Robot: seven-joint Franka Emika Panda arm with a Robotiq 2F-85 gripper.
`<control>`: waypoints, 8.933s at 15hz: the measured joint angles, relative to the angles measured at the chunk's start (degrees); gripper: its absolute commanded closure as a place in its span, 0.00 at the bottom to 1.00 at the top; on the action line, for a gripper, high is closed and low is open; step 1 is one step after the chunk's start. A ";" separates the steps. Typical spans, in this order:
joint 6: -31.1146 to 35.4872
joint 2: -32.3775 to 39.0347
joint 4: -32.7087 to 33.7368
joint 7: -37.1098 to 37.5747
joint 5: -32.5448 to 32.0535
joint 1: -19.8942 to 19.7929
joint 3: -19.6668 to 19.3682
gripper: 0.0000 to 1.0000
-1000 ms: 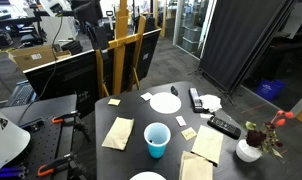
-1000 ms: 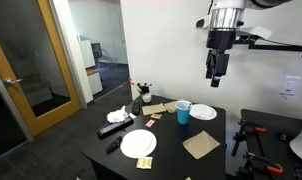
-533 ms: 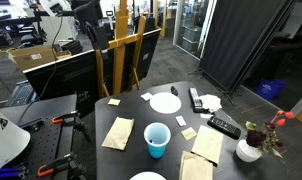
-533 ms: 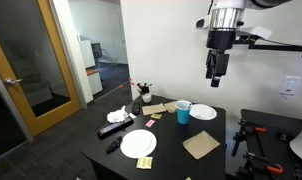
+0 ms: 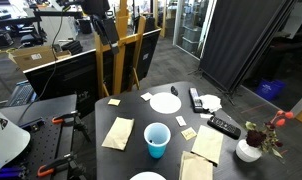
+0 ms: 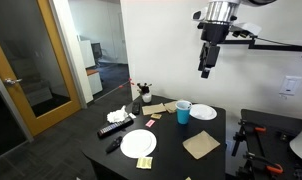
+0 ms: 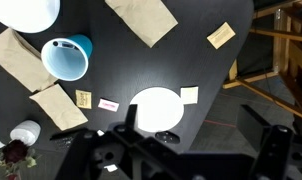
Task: Remove the pen from the cup and put it on the table
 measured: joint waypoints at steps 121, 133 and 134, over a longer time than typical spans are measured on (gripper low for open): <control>11.50 56.73 26.06 -11.14 -15.31 -14.63 -5.13 0.57; 5.77 59.99 30.30 -11.14 -15.49 -14.21 -5.05 1.00; 5.57 60.16 30.49 -11.14 -15.49 -14.13 -5.05 1.00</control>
